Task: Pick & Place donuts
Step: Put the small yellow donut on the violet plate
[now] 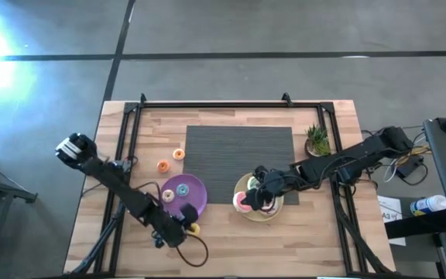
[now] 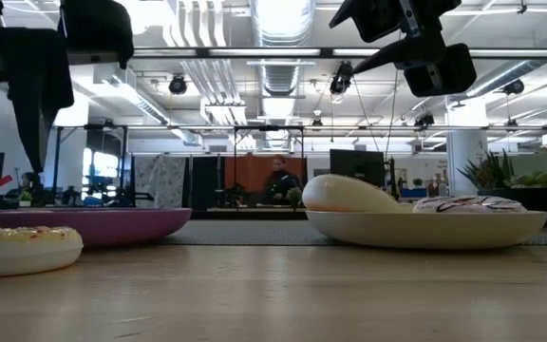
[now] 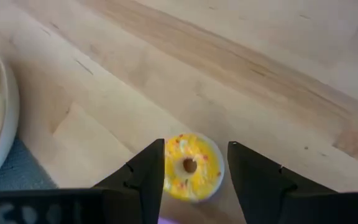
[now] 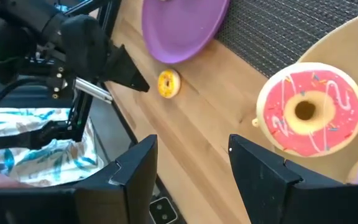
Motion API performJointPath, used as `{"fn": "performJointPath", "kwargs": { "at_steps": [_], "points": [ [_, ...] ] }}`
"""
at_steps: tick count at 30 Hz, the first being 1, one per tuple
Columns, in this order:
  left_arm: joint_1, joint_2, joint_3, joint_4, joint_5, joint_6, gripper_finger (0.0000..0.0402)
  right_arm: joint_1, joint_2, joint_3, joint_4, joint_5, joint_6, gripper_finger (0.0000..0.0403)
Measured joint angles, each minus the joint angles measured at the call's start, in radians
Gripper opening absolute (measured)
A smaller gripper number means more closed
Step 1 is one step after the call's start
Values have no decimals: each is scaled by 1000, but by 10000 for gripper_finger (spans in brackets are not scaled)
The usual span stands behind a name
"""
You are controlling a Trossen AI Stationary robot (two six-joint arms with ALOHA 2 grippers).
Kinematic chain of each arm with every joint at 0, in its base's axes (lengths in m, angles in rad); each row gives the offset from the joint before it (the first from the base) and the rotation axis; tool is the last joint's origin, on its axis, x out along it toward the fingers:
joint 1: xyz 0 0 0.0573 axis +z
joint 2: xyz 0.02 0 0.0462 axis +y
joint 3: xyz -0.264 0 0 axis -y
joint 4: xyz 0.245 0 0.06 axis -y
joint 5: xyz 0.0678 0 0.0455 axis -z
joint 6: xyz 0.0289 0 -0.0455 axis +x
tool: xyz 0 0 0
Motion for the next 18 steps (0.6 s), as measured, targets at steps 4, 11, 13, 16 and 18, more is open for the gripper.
{"fn": "performJointPath", "kwargs": {
  "at_steps": [4,11,13,16,18],
  "points": [
    [1,45,-2,6,14,-30,149,0,0,0,1,0,1,190],
    [26,114,-2,17,2,-56,146,0,0,0,0,1,-2,190],
    [33,127,0,23,1,-71,137,0,-1,0,0,1,-1,190],
    [37,136,8,20,2,-83,106,0,-1,0,0,1,-1,190],
    [37,136,18,7,-13,-80,76,0,-1,0,0,1,-3,190]
  ]
}}
